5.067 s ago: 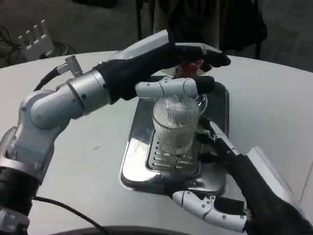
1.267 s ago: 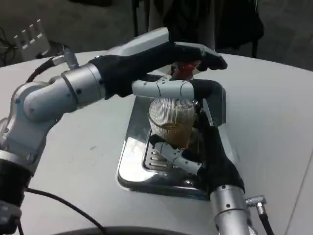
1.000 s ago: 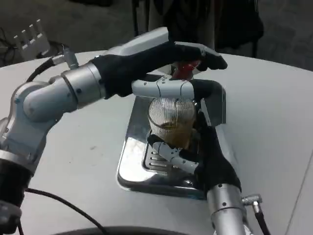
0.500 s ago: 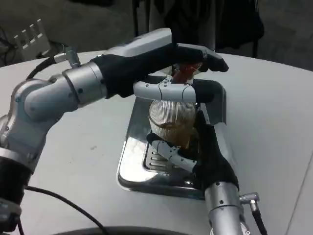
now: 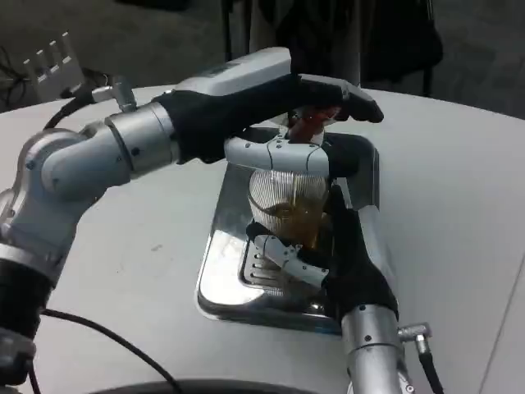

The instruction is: Grasp the cup under the faucet to collect the drink, then remove the cup.

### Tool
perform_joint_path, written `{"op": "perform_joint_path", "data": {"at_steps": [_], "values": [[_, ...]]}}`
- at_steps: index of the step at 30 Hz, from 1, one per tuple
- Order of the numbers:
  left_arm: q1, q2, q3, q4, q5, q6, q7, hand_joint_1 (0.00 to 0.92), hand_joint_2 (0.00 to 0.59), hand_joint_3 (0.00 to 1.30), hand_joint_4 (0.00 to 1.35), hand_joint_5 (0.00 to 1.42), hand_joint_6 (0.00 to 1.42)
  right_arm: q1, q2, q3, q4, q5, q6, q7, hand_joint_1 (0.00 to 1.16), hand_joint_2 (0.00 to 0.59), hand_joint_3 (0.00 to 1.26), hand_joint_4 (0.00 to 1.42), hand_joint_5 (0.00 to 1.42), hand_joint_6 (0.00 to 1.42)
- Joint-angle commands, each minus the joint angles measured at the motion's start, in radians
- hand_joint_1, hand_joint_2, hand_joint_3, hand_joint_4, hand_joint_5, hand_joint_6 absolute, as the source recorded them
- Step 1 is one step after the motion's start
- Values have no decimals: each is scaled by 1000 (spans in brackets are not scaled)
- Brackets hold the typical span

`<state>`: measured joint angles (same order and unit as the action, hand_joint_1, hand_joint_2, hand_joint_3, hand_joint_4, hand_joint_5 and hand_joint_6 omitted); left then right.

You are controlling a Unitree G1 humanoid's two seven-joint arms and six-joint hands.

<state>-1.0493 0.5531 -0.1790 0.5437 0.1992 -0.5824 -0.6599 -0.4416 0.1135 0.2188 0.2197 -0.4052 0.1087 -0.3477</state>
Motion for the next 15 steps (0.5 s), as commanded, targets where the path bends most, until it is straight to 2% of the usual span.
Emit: {"op": "perform_joint_path", "data": {"at_steps": [1, 15], "values": [[-3, 15, -5, 15, 23, 19, 0, 0, 66, 304, 238, 243, 280, -32, 54, 14, 24, 4, 18, -18, 750, 192, 0, 68, 170, 158], [3, 31, 4, 1, 21, 36, -1, 0, 66, 304, 238, 243, 280, -68, 89, 40, 66, 10, 107, -91, 723, 199, 0, 100, 195, 162]]}}
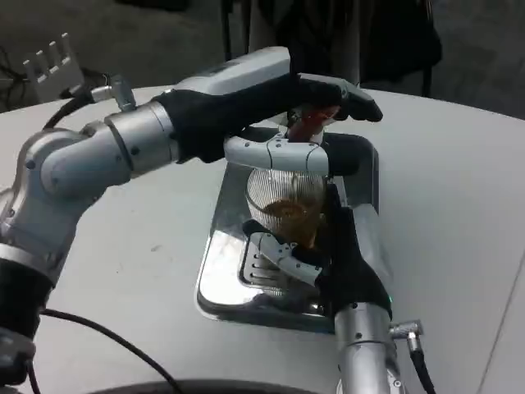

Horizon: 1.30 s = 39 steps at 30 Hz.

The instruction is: Grasp the cup under the faucet to collect the drink, then remove the cup.

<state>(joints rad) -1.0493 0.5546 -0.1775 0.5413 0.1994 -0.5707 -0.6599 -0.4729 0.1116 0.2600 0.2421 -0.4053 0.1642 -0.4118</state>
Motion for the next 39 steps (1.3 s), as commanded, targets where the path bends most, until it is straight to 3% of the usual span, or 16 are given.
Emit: {"op": "perform_joint_path", "data": {"at_steps": [1, 10, 17, 25, 39], "values": [[4, 31, 3, 4, 22, 26, 0, 0, 66, 304, 238, 243, 280, -40, 95, 0, 49, 15, 56, -31, 723, 199, 0, 101, 197, 162], [14, 40, 7, -1, 19, 32, -2, 0, 66, 304, 238, 243, 280, -74, 135, 13, 81, 32, 119, -104, 698, 205, 63, 189, 293, 203], [20, 51, 12, -6, 12, 36, -8, 0, 66, 304, 238, 243, 280, -85, 155, 38, 97, 39, 126, -156, 680, 213, 110, 245, 339, 228], [28, 62, 18, -16, 7, 38, -13, 0, 67, 304, 240, 243, 280, -90, 170, 60, 125, 45, 113, -210, 669, 230, 162, 279, 369, 227], [40, 74, 27, -24, -1, 38, -20, 0, 67, 304, 251, 243, 291, -102, 209, 48, 194, 76, 76, -316, 692, 226, 334, 400, 462, 318]]}}
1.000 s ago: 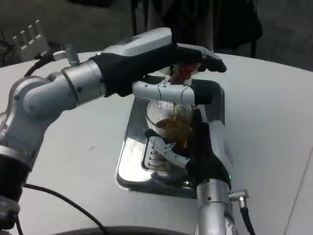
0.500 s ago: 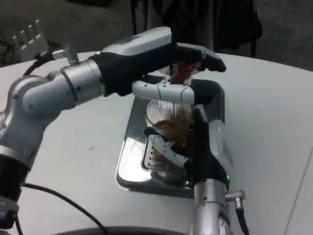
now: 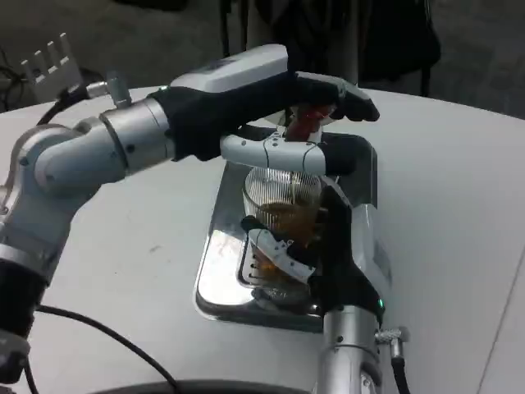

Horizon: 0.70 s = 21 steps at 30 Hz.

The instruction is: Grasp the cup under the faucet to collect the drink, then remove the cup.

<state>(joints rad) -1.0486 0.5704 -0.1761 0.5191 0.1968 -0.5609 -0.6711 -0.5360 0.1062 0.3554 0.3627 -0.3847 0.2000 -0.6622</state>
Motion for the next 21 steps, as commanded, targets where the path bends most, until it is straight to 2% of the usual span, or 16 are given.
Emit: {"op": "perform_joint_path", "data": {"at_steps": [1, 9, 21], "values": [[42, 60, 27, -2, 0, 27, -10, 0, 67, 304, 251, 243, 291, -41, 216, -49, 79, 57, 38, -71, 692, 226, 346, 408, 470, 327], [55, 57, 45, 2, -24, 15, 11, 0, 63, 242, 210, 238, 294, -49, 223, -55, 109, 83, -1, -117, 720, 249, 452, 492, 546, 393], [72, 31, 117, 16, -71, -14, 67, 0, 61, 234, 213, 267, 312, -57, 211, -60, 115, 105, -18, -139, 738, 259, 557, 583, 635, 494]]}}
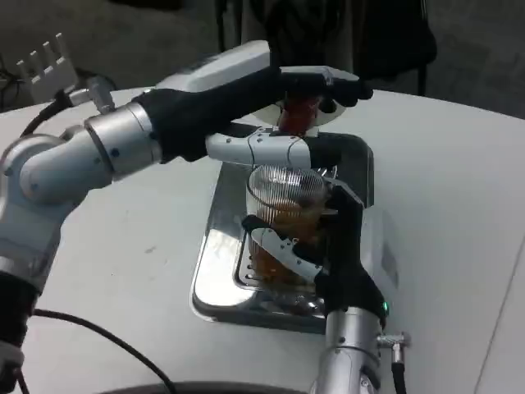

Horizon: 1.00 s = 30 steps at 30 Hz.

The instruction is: Grasp the cup under the faucet to collect the drink, then remove the cup.

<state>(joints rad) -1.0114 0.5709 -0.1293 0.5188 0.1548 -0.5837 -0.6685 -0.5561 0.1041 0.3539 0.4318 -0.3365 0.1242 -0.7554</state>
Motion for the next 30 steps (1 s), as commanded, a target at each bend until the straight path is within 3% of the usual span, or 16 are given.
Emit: {"op": "perform_joint_path", "data": {"at_steps": [1, 18, 30], "values": [[36, 29, 75, 17, -33, 4, 68, 0, 61, 236, 216, 270, 313, -36, 212, -58, 44, 59, 59, -48, 741, 260, 568, 595, 642, 498], [54, 10, 158, -15, -91, -16, 92, 0, 63, 272, 266, 324, 349, -15, 201, -60, 29, 67, 25, -70, 755, 252, 623, 658, 718, 565], [95, 22, 199, -53, -125, 4, 83, 0, 64, 300, 302, 345, 371, 40, 184, -31, -65, 55, 12, -59, 768, 235, 687, 721, 802, 664]]}}
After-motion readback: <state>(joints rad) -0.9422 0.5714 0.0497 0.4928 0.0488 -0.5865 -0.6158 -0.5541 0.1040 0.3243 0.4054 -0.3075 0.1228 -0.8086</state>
